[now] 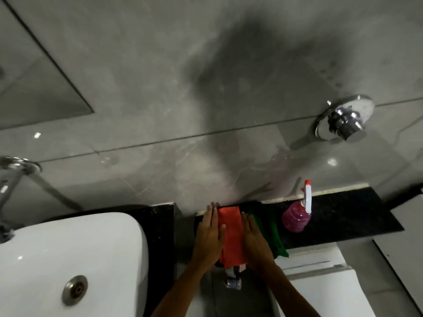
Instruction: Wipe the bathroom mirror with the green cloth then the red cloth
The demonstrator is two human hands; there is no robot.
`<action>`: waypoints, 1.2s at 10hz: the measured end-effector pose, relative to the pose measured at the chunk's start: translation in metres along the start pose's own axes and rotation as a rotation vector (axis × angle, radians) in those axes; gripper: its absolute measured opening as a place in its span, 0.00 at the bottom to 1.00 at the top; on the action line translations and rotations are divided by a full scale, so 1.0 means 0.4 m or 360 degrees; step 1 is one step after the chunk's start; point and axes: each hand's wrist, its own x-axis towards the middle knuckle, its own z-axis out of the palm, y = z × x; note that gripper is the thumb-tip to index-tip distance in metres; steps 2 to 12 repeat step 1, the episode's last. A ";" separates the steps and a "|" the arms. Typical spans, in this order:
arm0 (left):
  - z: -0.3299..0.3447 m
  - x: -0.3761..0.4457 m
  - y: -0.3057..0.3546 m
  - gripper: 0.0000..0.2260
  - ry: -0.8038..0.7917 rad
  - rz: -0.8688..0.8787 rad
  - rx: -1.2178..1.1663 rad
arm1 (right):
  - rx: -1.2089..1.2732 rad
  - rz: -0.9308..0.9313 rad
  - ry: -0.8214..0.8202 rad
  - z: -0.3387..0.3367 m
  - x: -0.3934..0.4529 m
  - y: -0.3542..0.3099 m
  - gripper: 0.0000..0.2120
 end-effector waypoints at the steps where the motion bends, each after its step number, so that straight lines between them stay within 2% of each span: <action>1: -0.140 -0.006 0.078 0.30 0.0399 0.0387 0.0406 | -0.0210 -0.0412 0.0558 -0.129 -0.027 -0.096 0.35; 12: -0.140 -0.006 0.078 0.30 0.0399 0.0387 0.0406 | -0.0210 -0.0412 0.0558 -0.129 -0.027 -0.096 0.35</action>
